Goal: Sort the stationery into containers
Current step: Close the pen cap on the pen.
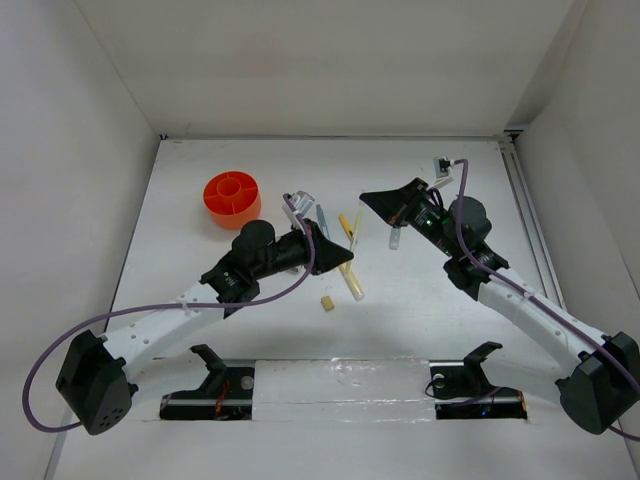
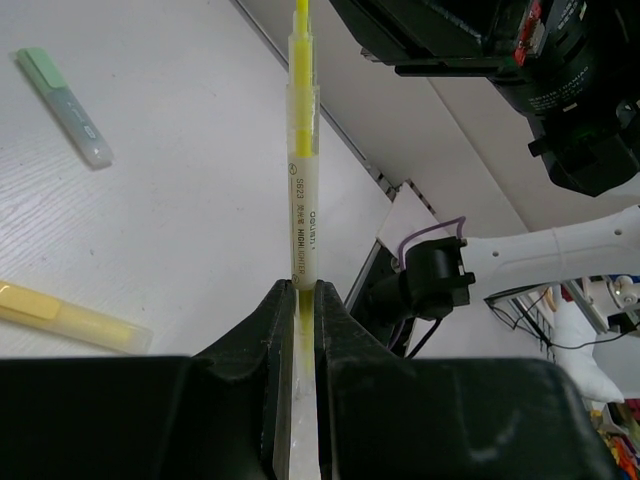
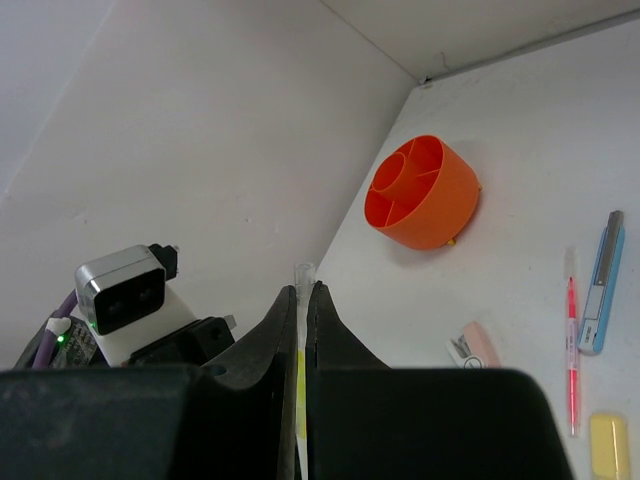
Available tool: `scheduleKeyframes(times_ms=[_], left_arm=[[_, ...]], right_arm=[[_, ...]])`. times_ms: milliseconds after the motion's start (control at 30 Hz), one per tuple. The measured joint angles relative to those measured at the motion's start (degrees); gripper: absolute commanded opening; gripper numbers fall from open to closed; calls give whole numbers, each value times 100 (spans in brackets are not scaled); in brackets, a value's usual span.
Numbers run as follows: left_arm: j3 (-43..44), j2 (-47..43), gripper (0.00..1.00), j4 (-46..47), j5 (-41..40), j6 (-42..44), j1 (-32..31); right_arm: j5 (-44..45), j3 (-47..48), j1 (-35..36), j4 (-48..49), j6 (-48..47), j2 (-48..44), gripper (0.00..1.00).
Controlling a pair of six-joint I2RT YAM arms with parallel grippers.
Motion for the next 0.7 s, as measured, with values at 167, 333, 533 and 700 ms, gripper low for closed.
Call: scheduleKeyframes(times_ms=[167, 333, 533, 700], left_arm=[[0, 4, 0, 63, 22, -2, 0], [0, 4, 0, 114, 22, -4, 0], [0, 37, 0, 153, 28, -13, 0], [0, 92, 0, 162, 39, -42, 0]], right_arm=[[2, 0, 7, 2, -15, 0, 0], [2, 0, 39, 2, -37, 0, 0], [17, 0, 39, 4, -44, 0, 0], [81, 0, 39, 4, -44, 0, 0]])
